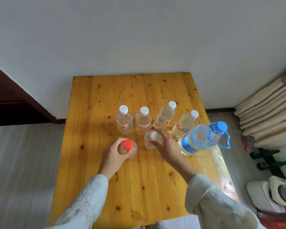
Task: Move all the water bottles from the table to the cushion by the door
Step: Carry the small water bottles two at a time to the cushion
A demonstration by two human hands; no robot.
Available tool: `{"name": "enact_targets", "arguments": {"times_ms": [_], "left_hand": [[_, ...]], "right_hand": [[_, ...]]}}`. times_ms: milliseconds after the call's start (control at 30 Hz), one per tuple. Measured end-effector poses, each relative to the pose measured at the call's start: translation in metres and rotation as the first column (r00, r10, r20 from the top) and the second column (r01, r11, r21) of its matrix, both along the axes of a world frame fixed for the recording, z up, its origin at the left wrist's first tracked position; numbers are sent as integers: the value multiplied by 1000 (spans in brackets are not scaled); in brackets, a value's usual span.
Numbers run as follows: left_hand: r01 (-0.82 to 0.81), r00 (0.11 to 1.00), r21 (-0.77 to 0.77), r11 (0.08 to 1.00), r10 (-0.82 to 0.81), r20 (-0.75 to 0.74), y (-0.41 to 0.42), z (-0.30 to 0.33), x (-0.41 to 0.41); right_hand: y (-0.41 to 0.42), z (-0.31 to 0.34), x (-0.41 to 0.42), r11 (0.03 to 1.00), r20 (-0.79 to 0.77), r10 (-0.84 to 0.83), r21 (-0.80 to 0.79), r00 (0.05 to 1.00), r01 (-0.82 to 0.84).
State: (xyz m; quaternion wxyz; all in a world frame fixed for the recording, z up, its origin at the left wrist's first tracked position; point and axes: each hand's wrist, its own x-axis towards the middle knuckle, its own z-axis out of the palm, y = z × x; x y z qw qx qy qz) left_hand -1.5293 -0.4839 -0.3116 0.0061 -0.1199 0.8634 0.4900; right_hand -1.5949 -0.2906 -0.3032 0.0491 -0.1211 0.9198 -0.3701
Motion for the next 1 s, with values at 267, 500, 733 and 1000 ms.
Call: {"name": "enact_targets", "arguments": {"times_ms": [267,500,733,1000], "left_hand": [[127,992,50,991,-126,-33,19,16,22],[380,924,199,903,-358,-137,99,50,63],[666,745,205,717,-627,-227,226,82,167],[901,400,274,336,-889,-222,378,87,346]], "right_hand": [[47,4,79,956,71,-252,-134,965,260],[123,32,188,848,91,-471,-225,877,479],[206,63,361,592,20,-773,-336,634,733],[280,91,607,182,20,-979,-353,202,918]]}}
